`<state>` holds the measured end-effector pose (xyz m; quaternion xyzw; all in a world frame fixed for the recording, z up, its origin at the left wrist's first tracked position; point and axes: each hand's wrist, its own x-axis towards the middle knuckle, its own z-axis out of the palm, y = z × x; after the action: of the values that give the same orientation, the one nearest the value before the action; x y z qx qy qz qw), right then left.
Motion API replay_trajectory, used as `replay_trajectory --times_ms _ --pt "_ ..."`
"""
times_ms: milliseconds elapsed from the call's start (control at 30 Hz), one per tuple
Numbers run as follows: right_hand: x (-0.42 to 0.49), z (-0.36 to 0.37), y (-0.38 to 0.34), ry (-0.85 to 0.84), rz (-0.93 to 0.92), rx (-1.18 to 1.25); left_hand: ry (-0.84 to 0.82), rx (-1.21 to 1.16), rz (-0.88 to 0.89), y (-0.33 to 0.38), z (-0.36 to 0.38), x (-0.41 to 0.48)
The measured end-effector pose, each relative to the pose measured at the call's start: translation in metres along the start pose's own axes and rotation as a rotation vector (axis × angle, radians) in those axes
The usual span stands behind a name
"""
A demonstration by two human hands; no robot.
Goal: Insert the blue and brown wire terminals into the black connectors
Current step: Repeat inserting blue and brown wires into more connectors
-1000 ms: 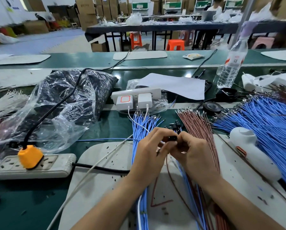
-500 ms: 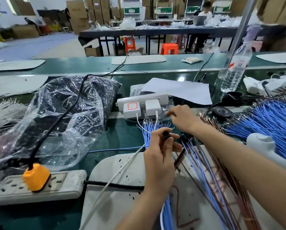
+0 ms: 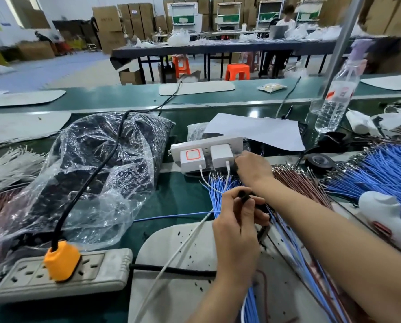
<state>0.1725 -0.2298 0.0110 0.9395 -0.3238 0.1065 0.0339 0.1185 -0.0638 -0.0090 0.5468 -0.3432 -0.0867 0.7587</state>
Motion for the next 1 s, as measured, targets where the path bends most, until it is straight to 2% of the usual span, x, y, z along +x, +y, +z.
replay_trajectory --times_ms 367,567,700,767,833,867,1000 --pt "-0.006 0.002 0.013 0.054 -0.003 0.213 -0.026 0.013 -0.061 0.004 -0.003 0.000" --pt "-0.028 -0.012 0.017 0.241 -0.001 0.489 -0.016 0.021 -0.078 0.005 -0.004 0.001" --pt "-0.059 -0.040 0.025 0.371 0.103 0.857 -0.036 0.045 -0.070 0.006 -0.003 0.000" --pt "-0.077 -0.051 0.032 0.307 0.221 1.205 -0.047 0.059 -0.071 0.005 -0.003 0.001" --pt "-0.099 -0.054 0.039 0.150 0.300 1.575 -0.069 0.079 -0.074 0.004 -0.003 0.001" --pt "-0.109 -0.053 0.043 0.082 0.315 1.685 -0.088 0.097 -0.066 0.004 -0.002 0.001" --pt "-0.139 -0.046 0.052 0.009 0.294 1.788 -0.193 0.146 -0.057 0.005 0.000 0.000"
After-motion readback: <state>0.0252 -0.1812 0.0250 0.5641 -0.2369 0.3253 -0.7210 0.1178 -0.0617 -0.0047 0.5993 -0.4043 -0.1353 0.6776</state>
